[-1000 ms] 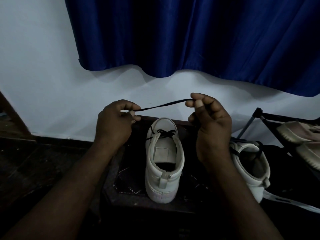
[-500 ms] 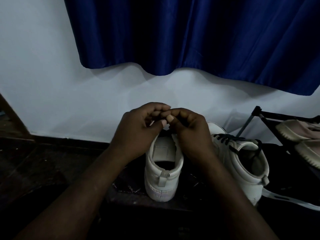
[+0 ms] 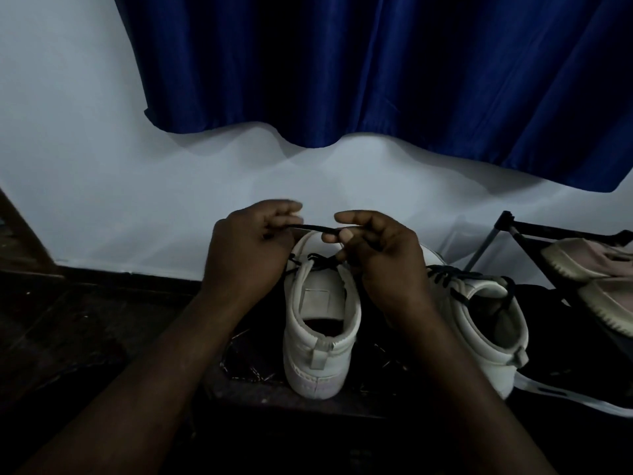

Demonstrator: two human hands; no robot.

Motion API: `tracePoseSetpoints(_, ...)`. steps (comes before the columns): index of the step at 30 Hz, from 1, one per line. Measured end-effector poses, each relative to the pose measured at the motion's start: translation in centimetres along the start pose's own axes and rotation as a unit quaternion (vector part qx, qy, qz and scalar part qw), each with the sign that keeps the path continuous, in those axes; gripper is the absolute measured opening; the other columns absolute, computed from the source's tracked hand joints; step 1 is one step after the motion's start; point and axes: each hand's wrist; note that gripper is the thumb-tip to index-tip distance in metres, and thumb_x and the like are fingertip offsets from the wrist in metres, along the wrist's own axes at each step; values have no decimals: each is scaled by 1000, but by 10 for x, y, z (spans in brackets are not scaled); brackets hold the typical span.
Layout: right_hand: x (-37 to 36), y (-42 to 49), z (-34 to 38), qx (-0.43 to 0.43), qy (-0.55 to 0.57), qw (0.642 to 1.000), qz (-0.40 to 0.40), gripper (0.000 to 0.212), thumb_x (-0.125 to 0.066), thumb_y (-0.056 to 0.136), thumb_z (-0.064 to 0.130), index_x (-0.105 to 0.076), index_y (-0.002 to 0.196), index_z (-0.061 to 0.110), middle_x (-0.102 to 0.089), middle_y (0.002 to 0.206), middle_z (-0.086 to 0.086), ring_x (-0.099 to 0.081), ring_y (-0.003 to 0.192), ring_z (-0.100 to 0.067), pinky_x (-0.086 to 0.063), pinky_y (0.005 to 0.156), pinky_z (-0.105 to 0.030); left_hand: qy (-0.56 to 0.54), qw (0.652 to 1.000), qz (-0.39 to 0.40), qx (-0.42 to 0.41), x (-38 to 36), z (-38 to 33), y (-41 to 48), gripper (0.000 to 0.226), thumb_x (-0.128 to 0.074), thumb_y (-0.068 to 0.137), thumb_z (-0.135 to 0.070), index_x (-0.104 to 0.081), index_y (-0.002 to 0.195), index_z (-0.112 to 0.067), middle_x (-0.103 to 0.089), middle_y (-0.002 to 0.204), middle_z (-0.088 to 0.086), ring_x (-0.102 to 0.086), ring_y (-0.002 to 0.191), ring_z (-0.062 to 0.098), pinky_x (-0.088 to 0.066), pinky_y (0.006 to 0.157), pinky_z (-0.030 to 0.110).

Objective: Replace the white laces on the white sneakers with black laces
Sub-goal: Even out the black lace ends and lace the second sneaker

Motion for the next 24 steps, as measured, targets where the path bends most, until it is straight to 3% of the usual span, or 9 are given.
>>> tracePoseSetpoints(2,0,0,1,2,-8,1000,-23,13,-74,95,9,-64,101,12,-81,87,-4,-70,68,-18,-55,70,-37,-14,998,51,-30,-1,-5,-3,50,-65,87,-1,-72,125,-33,-75,112,-17,-68,104,-4,-56,94,23)
tracePoseSetpoints(5,0,0,1,14,1,999,-39,17,-85,85,13,-68,86,8,-78,79,-10,-68,66,-21,-53,68,-40,-11,992,101,-77,-6,-10,-10,40,-70,86,-8,-74,120,-30,-76,109,-18,-69,106,-2,-58,95,32)
tracePoseSetpoints(8,0,-1,-1,11,10,999,-35,15,-87,83,20,-76,82,9,-76,81,-17,-65,68,-28,-54,70,-48,44,988,78,-126,-13,-7,-13,22,-72,90,-23,-77,109,-33,-77,96,-19,-72,93,-1,-59,87,38)
tracePoseSetpoints(11,3,0,-2,2,22,1000,-14,13,-83,87,18,-78,87,6,-77,88,-20,-71,85,-46,-57,83,-58,75,986,45,-144,-13,-5,-12,20,-68,90,-34,-79,107,-34,-78,91,-19,-72,84,-2,-60,79,36)
tracePoseSetpoints(15,5,-4,3,-12,25,1000,-3,5,-77,91,7,-77,96,7,-78,86,-14,-68,74,-20,-54,73,-38,100,982,25,-156,-13,-3,-11,21,-66,91,-37,-81,105,-33,-78,90,-18,-72,80,-1,-59,76,34)
tracePoseSetpoints(17,7,-5,6,-22,19,999,-19,13,-77,90,6,-72,101,11,-77,82,-8,-68,71,-18,-53,72,-39,107,981,24,-161,-14,-3,-11,20,-66,91,-38,-81,104,-33,-78,85,-17,-72,77,1,-58,73,34)
tracePoseSetpoints(19,11,-8,10,-28,-6,999,-30,14,-74,93,7,-68,104,13,-79,84,-7,-70,73,-22,-57,77,-49,104,981,31,-164,-15,-5,-12,18,-67,91,-37,-80,102,-33,-77,82,-17,-71,75,3,-57,71,35)
tracePoseSetpoints(21,16,-13,15,-23,-56,998,-20,8,-75,95,16,-68,99,16,-79,86,-5,-75,80,-25,-59,83,-53,93,982,35,-158,-16,-6,-14,17,-67,91,-36,-80,102,-33,-76,80,-17,-72,75,4,-58,70,35)
tracePoseSetpoints(24,20,-25,21,-25,-169,985,25,21,-81,87,42,-71,88,23,-77,83,2,-73,79,-17,-59,76,-46,92,985,29,-145,-18,-6,-14,14,-66,90,-30,-78,98,-32,-73,76,-17,-70,74,3,-56,71,33)
Point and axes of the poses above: each hand's wrist, its own y-axis towards the middle knuckle, its own x-axis out of the back of the hand, z = x × y
